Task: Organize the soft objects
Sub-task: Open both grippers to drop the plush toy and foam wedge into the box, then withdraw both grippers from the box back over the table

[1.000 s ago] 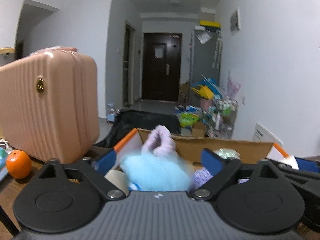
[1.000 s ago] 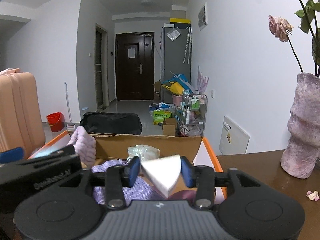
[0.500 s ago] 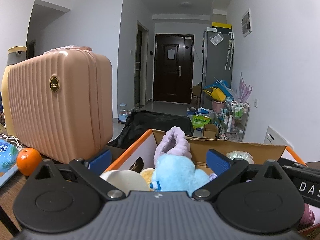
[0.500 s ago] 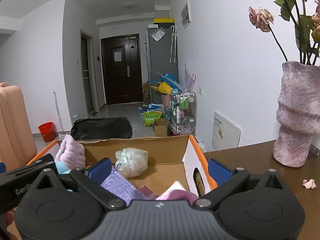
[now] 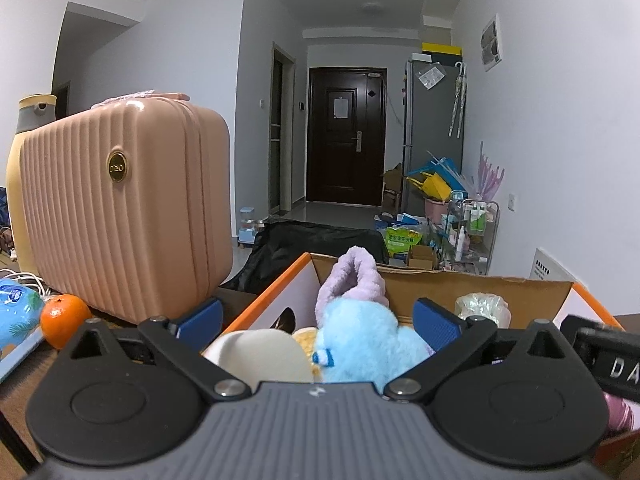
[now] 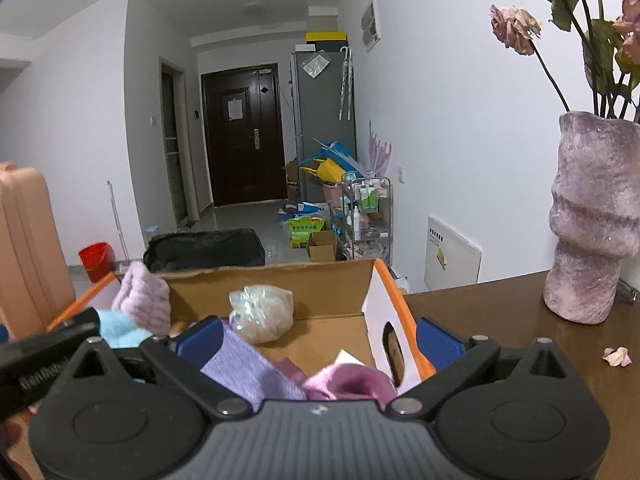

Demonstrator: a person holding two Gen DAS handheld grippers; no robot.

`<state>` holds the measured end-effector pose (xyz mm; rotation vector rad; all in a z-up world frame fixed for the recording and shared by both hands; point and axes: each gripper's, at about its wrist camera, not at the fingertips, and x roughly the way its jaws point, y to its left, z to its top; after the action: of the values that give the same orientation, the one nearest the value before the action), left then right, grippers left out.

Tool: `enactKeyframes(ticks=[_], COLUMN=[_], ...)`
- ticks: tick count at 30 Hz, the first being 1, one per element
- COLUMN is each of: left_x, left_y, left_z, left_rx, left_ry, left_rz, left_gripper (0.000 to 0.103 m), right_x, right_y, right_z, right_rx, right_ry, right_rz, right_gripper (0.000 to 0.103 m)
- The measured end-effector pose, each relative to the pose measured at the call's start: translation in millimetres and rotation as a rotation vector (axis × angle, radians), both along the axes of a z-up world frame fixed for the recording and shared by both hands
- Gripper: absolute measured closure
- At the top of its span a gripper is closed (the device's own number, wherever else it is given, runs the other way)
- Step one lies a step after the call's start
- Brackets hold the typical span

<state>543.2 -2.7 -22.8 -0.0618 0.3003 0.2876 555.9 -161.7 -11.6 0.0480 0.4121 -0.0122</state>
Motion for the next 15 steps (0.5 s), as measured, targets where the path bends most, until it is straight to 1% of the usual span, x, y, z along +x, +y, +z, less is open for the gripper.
enactKeyframes(ticks=[5, 9, 13, 15], left_x=[-9.3, -18.5, -29.5, -35.6], left_y=[-0.3, -1.8, -2.4, -1.4], left_z=[-1.7, -2.4, -1.5, -0.9], left_rx=[0.01, 0.019, 0.028, 0.024], left_ry=[0.001, 0.001, -0.011, -0.017], left_rz=[-0.013, -0.028, -0.033, -0.034], left_gripper=[0.0, 0.0, 0.0, 0.0], right_x=[-14.8, -21.1, -28.1, -34.7], right_y=[-2.2, -1.6, -5.3, -6.7], right_z=[0.7, -0.4, -3.2, -4.7], right_rx=[0.006, 0.002, 0.083, 0.11], right_ry=[-0.032, -0.016, 0.031, 0.038], right_rz=[0.032, 0.046, 0.111, 0.119], right_gripper=[0.0, 0.0, 0.0, 0.0])
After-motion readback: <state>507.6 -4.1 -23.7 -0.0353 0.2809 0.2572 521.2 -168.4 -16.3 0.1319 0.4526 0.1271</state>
